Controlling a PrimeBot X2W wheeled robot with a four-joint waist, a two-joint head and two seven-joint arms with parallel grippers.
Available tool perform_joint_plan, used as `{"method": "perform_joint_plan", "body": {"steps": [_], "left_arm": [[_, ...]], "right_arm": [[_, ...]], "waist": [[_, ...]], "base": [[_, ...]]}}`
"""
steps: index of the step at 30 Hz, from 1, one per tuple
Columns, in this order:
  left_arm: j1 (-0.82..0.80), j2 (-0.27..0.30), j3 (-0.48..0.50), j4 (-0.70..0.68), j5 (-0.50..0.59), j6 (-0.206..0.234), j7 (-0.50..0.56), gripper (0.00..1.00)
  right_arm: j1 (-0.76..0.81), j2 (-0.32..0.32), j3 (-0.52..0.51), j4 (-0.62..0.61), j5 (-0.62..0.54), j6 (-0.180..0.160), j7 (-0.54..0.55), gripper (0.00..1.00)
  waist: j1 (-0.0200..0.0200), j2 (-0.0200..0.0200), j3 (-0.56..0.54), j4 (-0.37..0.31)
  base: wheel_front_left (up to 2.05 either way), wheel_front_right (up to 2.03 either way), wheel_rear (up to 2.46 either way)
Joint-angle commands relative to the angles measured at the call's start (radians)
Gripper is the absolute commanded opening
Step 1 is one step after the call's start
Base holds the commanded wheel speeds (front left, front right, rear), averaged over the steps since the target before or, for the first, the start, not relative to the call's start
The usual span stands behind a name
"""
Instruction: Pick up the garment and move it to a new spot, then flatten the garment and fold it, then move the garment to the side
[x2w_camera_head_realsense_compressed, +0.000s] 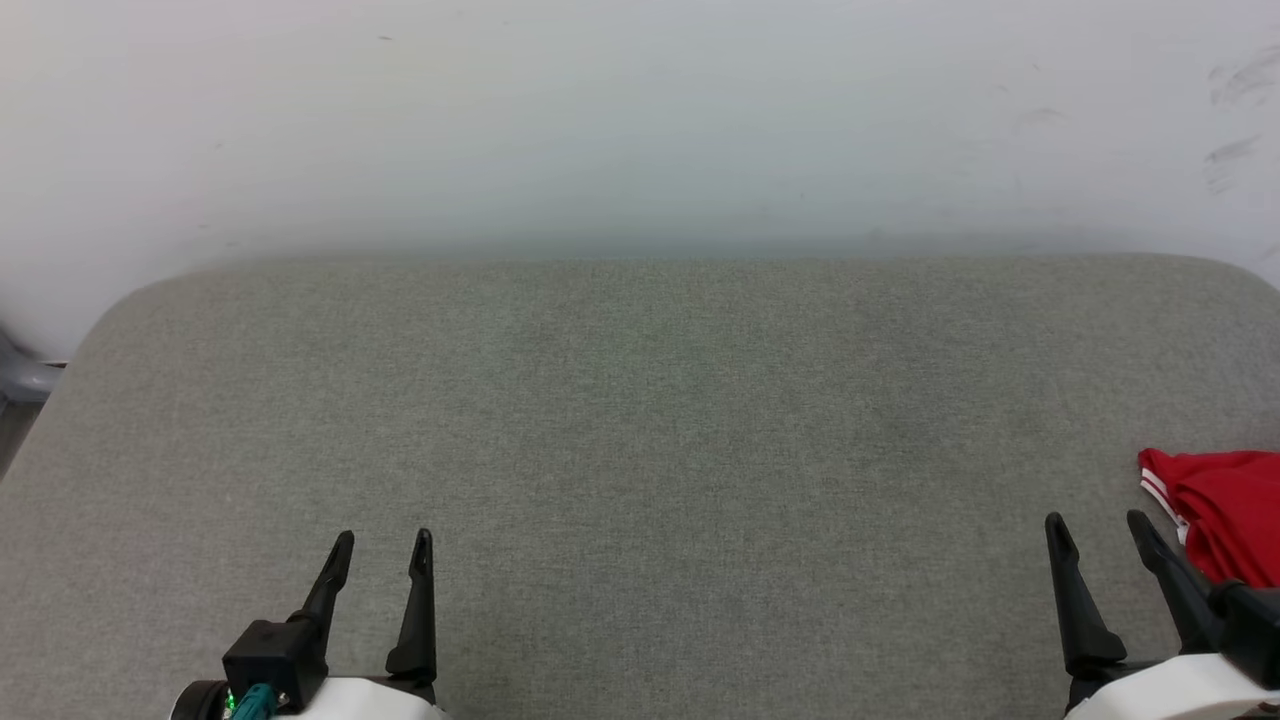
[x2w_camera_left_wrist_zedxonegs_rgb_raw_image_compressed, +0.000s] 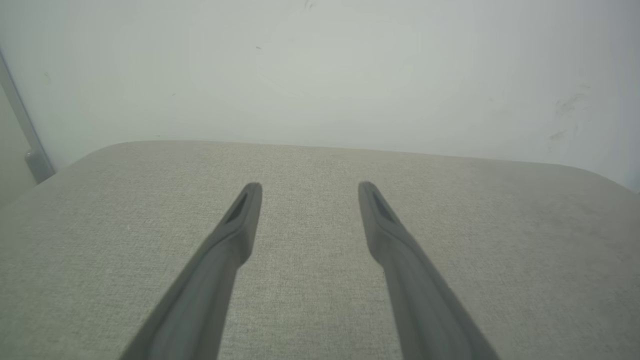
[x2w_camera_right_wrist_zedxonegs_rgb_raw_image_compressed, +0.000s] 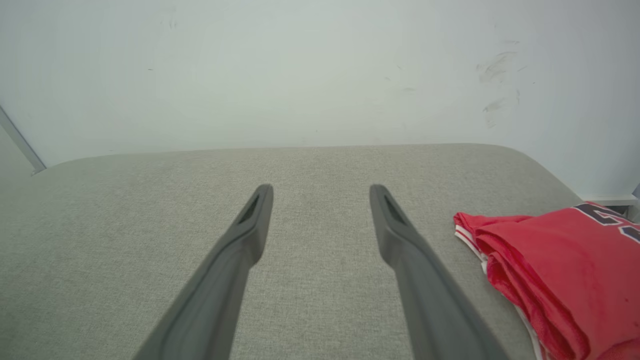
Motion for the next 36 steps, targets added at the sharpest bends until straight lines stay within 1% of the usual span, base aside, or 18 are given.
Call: {"method": "perform_joint_plan", "body": {"steps": [1, 11, 14, 15, 18, 27, 36], "left_arm": [[-0.013, -0.006, 0.003, 0.001, 0.008, -0.004, -0.002, 1.00], [-0.023, -0.013, 0.016, 0.011, 0.014, -0.009, -0.002, 1.00], [-0.019, -0.020, 0.025, 0.021, -0.006, -0.013, -0.002, 1.00], [-0.011, -0.021, 0.026, 0.023, -0.008, -0.010, 0.000, 0.00], [-0.008, -0.024, 0.030, 0.046, -0.025, -0.010, 0.009, 0.00], [-0.032, -0.028, 0.051, 0.057, -0.195, -0.020, 0.058, 0.00], [-0.049, -0.032, 0.063, 0.061, -0.348, -0.028, 0.096, 0.00]], "right_arm": [[-0.007, 0.003, 0.000, -0.006, -0.004, -0.001, 0.004, 1.00], [-0.019, 0.003, 0.003, -0.020, -0.040, -0.001, 0.010, 1.00], [-0.023, 0.003, 0.009, -0.029, -0.056, -0.001, 0.013, 1.00], [-0.011, 0.000, 0.009, -0.026, -0.052, 0.000, 0.010, 0.00], [-0.004, 0.001, 0.015, -0.005, -0.034, 0.000, 0.005, 0.00], [-0.039, -0.008, 0.021, 0.048, 0.164, 0.000, 0.005, 0.00], [-0.071, -0.014, 0.027, 0.097, 0.335, 0.000, 0.003, 0.00]], "waist": [[0.0000, -0.0001, 0.001, 0.002], [0.0000, -0.0001, 0.007, 0.007], [0.0000, -0.0001, 0.010, 0.006], [0.0000, -0.0001, 0.010, 0.006], [0.0001, -0.0001, 0.011, 0.006], [0.0001, -0.0001, 0.012, 0.004], [0.0001, -0.0001, 0.013, 0.003]], "base": [[0.00, 0.00, 0.00], [0.00, 0.00, 0.00], [0.00, 0.00, 0.00], [0.00, 0.00, 0.00], [0.00, 0.00, 0.00], [0.00, 0.00, 0.00], [0.00, 0.00, 0.00]]}}
